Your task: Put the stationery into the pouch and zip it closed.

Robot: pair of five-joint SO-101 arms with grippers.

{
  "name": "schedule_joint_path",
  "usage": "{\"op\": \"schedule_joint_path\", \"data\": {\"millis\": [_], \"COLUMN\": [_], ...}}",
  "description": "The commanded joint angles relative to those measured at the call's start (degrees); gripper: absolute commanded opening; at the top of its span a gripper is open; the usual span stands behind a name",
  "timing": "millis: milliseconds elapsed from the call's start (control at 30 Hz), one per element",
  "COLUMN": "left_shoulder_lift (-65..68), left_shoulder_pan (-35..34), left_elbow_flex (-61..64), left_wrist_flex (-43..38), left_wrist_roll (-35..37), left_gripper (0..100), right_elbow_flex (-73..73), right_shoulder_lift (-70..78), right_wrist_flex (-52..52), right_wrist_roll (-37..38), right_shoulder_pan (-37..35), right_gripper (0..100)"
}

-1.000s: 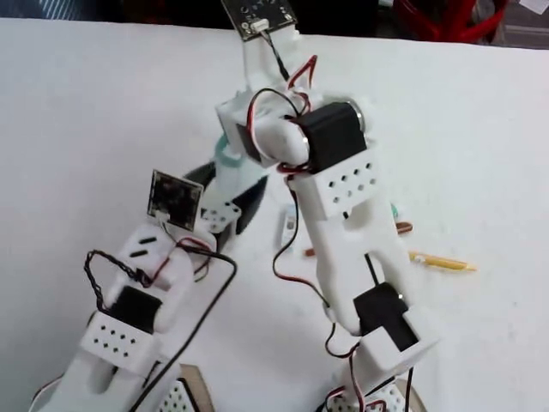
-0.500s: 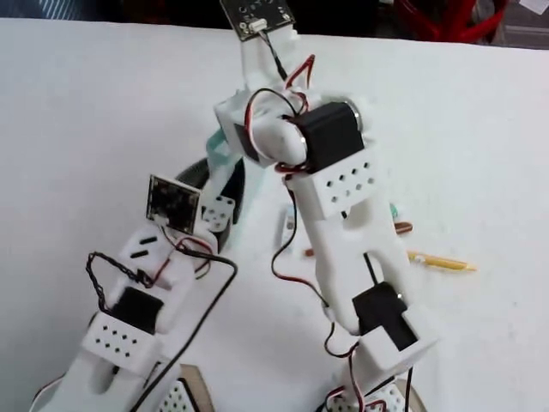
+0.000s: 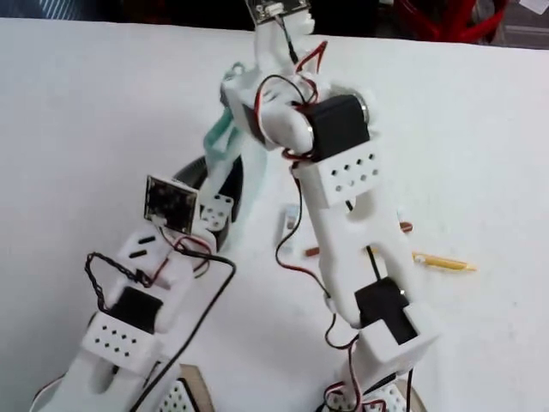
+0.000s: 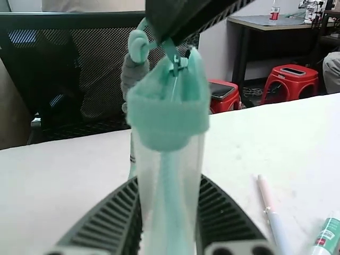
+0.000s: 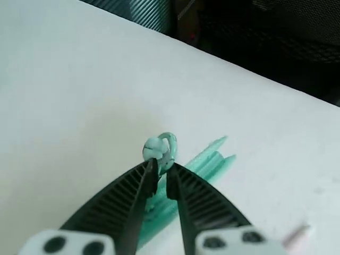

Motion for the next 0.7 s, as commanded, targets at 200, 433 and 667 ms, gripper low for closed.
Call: {"op": "schedule_joint_path", "data": {"millis": [200, 433, 667], "left_shoulder_lift": [-1.01, -1.01, -1.01], "left_shoulder_pan": [0.31, 0.31, 0.22], "left_elbow_flex": [-0.09, 0.0, -0.09], "left_wrist_flex": [-0.62, -0.62, 0.97], "left_wrist_roll": [-0.26, -0.26, -0.26], "left_gripper": [7, 7, 7], "right_elbow_flex": [-1.05, -1.05, -3.25], "right_shoulder_lift": [7.08, 9.1, 11.91], "right_wrist_flex": [-7.96, -9.71, -13.67], "right_wrist_roll": [0.18, 0.18, 0.18], "right_shoulder_pan": [5.93, 7.52, 9.54], "right_gripper": [1.8, 1.8, 1.8]}}
